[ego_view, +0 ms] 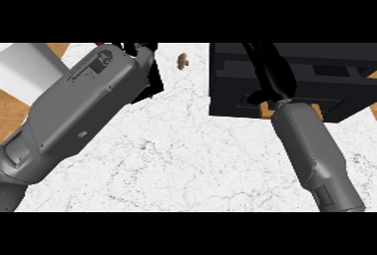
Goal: Pick up the can, place it into the drawer and close the drawer
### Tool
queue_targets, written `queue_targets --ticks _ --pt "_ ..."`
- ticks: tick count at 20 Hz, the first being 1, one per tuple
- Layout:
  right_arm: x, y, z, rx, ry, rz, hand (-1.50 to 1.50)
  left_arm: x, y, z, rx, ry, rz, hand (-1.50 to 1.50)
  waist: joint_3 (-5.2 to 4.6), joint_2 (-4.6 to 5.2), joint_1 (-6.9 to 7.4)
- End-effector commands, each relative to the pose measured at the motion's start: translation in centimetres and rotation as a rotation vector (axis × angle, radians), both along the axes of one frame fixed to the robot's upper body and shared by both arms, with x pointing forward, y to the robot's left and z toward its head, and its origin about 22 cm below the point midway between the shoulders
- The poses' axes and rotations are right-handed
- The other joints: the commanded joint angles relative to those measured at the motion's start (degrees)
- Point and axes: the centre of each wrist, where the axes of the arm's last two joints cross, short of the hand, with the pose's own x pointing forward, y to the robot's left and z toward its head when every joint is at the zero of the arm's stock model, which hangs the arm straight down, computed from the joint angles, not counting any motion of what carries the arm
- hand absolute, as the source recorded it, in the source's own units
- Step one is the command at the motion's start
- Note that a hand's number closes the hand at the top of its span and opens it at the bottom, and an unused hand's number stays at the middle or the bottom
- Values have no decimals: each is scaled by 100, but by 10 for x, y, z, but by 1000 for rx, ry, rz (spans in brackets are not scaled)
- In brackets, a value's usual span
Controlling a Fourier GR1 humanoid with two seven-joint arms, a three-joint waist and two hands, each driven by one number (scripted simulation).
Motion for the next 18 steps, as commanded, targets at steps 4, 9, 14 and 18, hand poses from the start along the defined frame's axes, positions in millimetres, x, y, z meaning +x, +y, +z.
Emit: queue_targets --ticks 4,9,14,18 --pt "2 -12 -33 6 -12 -58 -150 -2 38 1 2 -9 16 -150 89 120 -10" --pt "26 -14 -1 24 -61 -92 -150 -13 22 11 9 -13 -8 -150 96 174 191" --pt "36 -2 12 6 -130 -99 -150 -12 29 16 13 -11 -6 -150 94 183 122" --pt "50 -8 47 8 -149 -116 -150 -15 37 6 10 -15 1 -150 91 210 193"
